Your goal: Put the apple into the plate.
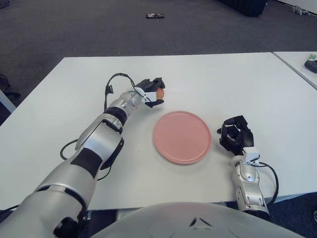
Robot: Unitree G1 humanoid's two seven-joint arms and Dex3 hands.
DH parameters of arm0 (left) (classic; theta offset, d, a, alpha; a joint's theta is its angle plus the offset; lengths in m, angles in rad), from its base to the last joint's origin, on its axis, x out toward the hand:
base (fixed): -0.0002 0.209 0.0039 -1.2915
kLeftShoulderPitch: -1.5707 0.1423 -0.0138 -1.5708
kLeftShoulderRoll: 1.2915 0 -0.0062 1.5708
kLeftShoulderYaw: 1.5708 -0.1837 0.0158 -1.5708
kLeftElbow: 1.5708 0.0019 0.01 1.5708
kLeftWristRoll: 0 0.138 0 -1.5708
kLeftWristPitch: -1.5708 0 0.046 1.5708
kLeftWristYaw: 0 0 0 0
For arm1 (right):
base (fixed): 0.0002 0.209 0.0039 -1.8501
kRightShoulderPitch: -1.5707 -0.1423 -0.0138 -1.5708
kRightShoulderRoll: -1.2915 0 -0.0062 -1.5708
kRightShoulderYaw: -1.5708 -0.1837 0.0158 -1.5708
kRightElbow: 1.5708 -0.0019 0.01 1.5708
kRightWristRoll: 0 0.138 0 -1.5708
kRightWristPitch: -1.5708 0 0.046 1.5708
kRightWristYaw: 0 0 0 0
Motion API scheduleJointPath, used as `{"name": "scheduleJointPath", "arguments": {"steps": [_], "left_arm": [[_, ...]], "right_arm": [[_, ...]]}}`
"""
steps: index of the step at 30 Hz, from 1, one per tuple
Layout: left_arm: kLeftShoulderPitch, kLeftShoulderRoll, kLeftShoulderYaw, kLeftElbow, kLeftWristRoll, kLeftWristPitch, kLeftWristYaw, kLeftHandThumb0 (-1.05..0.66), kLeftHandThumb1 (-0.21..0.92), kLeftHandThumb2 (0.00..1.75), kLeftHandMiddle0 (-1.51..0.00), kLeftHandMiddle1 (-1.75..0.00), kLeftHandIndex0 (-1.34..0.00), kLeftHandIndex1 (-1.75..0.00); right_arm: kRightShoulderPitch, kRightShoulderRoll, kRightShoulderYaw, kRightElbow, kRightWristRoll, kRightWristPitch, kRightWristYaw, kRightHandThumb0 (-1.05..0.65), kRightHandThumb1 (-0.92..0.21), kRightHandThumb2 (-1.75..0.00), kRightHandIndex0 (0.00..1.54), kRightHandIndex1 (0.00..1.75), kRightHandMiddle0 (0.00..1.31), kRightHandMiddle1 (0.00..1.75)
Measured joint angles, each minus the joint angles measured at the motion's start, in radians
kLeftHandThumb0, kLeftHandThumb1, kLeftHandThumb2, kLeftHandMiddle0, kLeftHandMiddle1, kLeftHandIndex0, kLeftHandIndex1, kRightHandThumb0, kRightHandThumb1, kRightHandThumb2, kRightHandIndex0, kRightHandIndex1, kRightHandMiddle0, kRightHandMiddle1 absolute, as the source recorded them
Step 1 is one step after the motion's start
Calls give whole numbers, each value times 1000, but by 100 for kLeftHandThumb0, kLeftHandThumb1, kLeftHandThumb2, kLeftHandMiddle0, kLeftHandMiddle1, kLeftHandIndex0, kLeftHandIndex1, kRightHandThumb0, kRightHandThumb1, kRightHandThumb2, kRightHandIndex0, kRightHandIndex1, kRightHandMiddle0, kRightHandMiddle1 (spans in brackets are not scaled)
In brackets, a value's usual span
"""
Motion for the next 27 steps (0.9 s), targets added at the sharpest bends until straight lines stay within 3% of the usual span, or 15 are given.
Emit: {"name": "scheduleJointPath", "arguments": {"steps": [27], "left_arm": [[-1, -33, 2, 2, 2, 22, 0, -85, 67, 80, 0, -79, 0, -111]], "right_arm": [[1, -1, 0, 1, -7, -3, -6, -39, -62, -95, 59, 139, 38, 175]]}}
